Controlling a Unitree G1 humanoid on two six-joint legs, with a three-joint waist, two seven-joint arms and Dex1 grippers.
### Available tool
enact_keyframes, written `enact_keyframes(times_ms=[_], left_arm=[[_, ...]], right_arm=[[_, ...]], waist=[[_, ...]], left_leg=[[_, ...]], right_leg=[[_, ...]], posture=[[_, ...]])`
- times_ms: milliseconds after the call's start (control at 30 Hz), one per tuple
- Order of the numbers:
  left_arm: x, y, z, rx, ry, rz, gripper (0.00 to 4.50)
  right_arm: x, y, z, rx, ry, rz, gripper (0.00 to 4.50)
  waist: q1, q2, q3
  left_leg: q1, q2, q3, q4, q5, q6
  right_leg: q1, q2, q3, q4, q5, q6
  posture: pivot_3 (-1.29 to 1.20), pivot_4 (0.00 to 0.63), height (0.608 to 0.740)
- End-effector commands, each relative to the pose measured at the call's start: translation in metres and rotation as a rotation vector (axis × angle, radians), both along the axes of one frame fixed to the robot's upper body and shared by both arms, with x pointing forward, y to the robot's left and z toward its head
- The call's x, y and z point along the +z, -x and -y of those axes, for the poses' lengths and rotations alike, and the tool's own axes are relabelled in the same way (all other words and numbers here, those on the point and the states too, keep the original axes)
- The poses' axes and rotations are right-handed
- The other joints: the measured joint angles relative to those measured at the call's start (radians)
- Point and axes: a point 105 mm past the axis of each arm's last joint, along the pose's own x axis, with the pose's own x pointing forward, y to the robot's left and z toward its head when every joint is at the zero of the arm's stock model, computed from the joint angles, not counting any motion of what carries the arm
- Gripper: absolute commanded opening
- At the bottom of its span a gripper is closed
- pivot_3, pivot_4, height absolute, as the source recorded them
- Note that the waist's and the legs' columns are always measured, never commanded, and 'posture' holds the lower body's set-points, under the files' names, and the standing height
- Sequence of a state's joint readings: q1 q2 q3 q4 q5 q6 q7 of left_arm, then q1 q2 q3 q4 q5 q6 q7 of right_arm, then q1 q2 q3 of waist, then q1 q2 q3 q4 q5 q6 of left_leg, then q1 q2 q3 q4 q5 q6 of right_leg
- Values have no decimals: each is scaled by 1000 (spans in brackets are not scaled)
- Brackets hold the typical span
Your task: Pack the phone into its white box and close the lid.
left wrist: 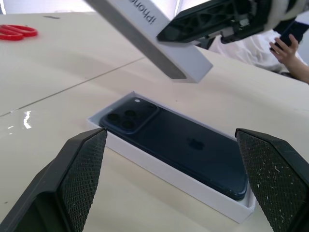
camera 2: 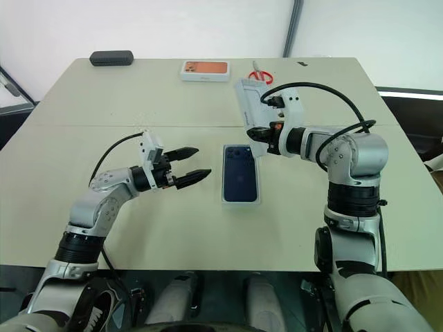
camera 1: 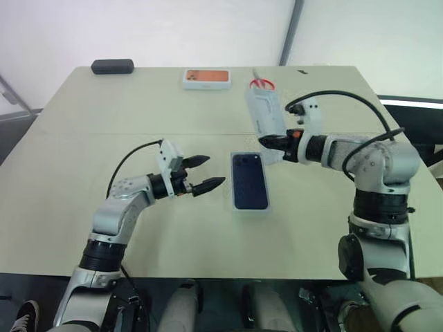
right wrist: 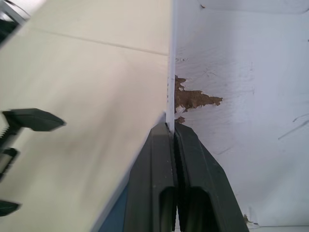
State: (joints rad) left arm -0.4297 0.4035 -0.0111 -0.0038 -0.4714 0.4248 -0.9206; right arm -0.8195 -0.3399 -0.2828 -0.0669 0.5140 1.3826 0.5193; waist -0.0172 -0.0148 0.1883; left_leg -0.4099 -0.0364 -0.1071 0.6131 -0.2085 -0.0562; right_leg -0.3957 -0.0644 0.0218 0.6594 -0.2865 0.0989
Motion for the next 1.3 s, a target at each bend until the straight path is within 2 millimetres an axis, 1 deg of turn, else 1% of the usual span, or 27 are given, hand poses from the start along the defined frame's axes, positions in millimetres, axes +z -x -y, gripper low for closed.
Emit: enact_keyframes(times_ms=[33, 100, 167, 233, 300, 367, 400, 467, 533, 700, 833, 900, 967, 1100, 1200, 1267, 1300], left_arm=[[23, -1, -5, 16, 46, 60, 4500], [32, -3, -11, 48, 84, 69, 4500], [38, -5, -18, 81, 114, 77, 4500], [43, -5, -24, 108, 124, 88, 4500], [46, -3, -29, 127, 126, 101, 4500], [47, -2, -35, 147, 132, 98, 4500], [48, -2, -36, 150, 137, 98, 4500], [48, -1, -38, 151, 132, 92, 4500], [47, 1, -38, 146, 118, 92, 4500], [47, 2, -35, 144, 128, 87, 4500], [38, 5, -29, 130, 107, 64, 4500], [36, 6, -27, 135, 112, 61, 4500], [36, 7, -25, 134, 120, 57, 4500], [33, 10, -22, 124, 128, 37, 4500], [23, 14, -18, 111, 131, -6, 3670], [19, 16, -16, 103, 138, -33, 2775], [16, 18, -14, 104, 130, -34, 2179]], right_arm=[[23, 12, -12, 82, -258, -11, 20], [30, 20, -24, 174, -460, -78, 20], [25, 24, -30, 200, -583, -122, 20], [8, 35, -40, 215, -589, -158, 20], [-2, 45, -49, 244, -621, -186, 20], [-8, 52, -55, 261, -669, -215, 20], [-11, 55, -59, 270, -678, -228, 20], [-21, 69, -72, 299, -640, -250, 20], [-27, 76, -79, 317, -643, -280, 20], [-20, 78, -85, 350, -712, -295, 20], [-34, 83, -89, 343, -689, -351, 20], [-42, 91, -89, 372, -654, -373, 20], [-44, 93, -89, 385, -646, -385, 20], [-40, 90, -94, 396, -642, -383, 20], [-57, 86, -94, 357, -601, -442, 0], [-64, 84, -92, 333, -592, -466, 0], [-65, 84, -92, 328, -581, -463, 0]], waist=[[-2, 0, 0], [-6, 0, 0], [-6, 0, 0], [-4, 1, 0], [-1, 1, 0], [-3, 1, 0], [-3, 1, 0], [-4, 1, 0], [-7, 1, 0], [-18, 1, 0], [-26, 1, 0], [-27, 1, 0], [-27, 1, 0], [-27, 1, 0], [-28, 1, 0], [-27, 1, 0], [-27, 1, 0]], left_leg=[[0, 0, -1, 0, 0, 0], [0, 0, -2, 0, 0, 0], [0, 1, -2, 0, 0, 0], [0, 1, -2, -1, 0, 0], [0, 1, -2, -1, 0, 0], [0, 1, -1, -1, 0, 0], [0, 1, -1, -1, 0, 0], [0, 1, -1, 0, 0, 0], [0, 1, -1, 0, 0, 0], [0, 1, -1, -1, 0, 0], [0, 1, -1, -1, 0, 0], [0, 1, -1, -1, 0, 0], [0, 1, -1, -1, 0, 0], [0, 1, -1, -1, 0, 0], [0, 1, -1, -1, 0, 0], [0, 1, -1, -1, 0, 0], [0, 1, -1, -1, 0, 0]], right_leg=[[0, 0, 0, 1, 0, 0], [-2, 0, 1, 3, 0, 0], [-3, 1, 2, 4, 0, 0], [-3, 1, 2, 4, 0, 0], [-2, 0, 2, 3, 0, 0], [-3, 0, 2, 3, 0, 0], [-3, -1, 3, 3, 0, 0], [-3, -1, 3, 4, 0, 0], [-3, 0, 3, 4, 0, 0], [-3, 1, 3, 4, 0, 0], [-3, 1, 3, 4, 0, 0], [-3, 1, 3, 3, 0, 0], [-3, 1, 3, 4, 0, 0], [-3, 1, 3, 4, 0, 0], [-3, 1, 3, 3, 0, 0], [-3, 1, 3, 3, 0, 0], [-3, 1, 3, 3, 0, 0]], posture=[[0, 150, 740], [0, 150, 740], [0, 150, 740], [0, 150, 740], [0, 150, 740], [0, 150, 740], [0, 150, 740], [0, 150, 740], [0, 150, 740], [0, 150, 740], [0, 150, 740], [0, 150, 740], [0, 150, 740], [0, 150, 740], [0, 150, 740], [0, 150, 740], [0, 150, 740]])
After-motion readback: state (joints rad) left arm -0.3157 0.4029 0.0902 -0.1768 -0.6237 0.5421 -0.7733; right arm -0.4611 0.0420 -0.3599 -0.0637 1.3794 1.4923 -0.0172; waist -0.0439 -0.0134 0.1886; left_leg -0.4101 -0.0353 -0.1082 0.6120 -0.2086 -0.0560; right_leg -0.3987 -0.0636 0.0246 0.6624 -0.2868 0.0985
